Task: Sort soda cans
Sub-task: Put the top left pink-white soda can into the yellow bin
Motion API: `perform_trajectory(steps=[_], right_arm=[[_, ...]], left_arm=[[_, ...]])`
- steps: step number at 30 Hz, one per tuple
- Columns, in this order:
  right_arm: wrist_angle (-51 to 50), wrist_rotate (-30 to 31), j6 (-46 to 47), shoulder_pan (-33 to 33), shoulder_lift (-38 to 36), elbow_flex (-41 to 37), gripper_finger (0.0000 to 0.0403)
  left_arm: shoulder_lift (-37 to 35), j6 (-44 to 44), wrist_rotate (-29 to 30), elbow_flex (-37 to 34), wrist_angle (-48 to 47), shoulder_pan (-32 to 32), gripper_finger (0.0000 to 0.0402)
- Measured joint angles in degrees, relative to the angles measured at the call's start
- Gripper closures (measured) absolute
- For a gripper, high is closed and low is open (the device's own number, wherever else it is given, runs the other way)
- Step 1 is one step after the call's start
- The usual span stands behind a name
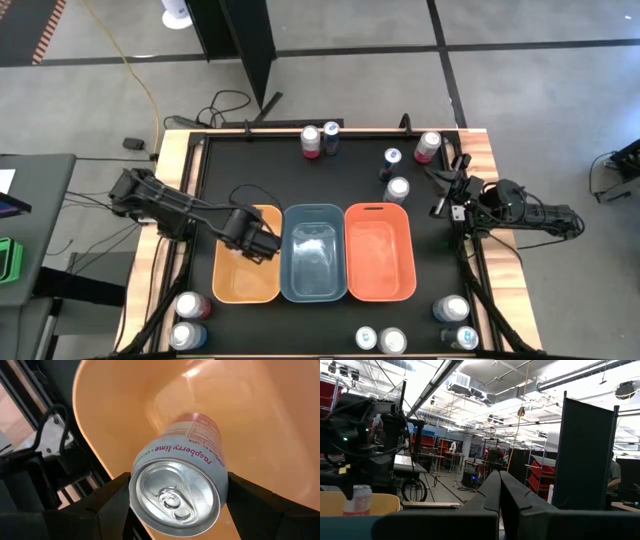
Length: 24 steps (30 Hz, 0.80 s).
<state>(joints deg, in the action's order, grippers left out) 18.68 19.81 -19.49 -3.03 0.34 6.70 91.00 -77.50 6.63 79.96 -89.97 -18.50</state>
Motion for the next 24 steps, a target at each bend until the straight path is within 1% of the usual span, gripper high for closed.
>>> perform_trajectory(steps=[14, 17, 24], right_arm=[[-0.10, 0.00, 0.02, 0.00, 0.00, 0.00, 0.0381], [-0.15, -0.01, 0.02, 0.00, 0.00, 0.00, 0.0381], [-0.24, 0.00, 0.02, 0.00, 0.00, 0.00, 0.0381]], left_arm=[[0.00, 9.80, 2.65, -3.52, -0.07, 8.46, 0.0124], [0.00, 10.90, 4.21, -3.52, 0.01, 9.95, 0.0124], [0.00, 13.04, 4.92, -3.52, 0.00, 11.98, 0.0124]])
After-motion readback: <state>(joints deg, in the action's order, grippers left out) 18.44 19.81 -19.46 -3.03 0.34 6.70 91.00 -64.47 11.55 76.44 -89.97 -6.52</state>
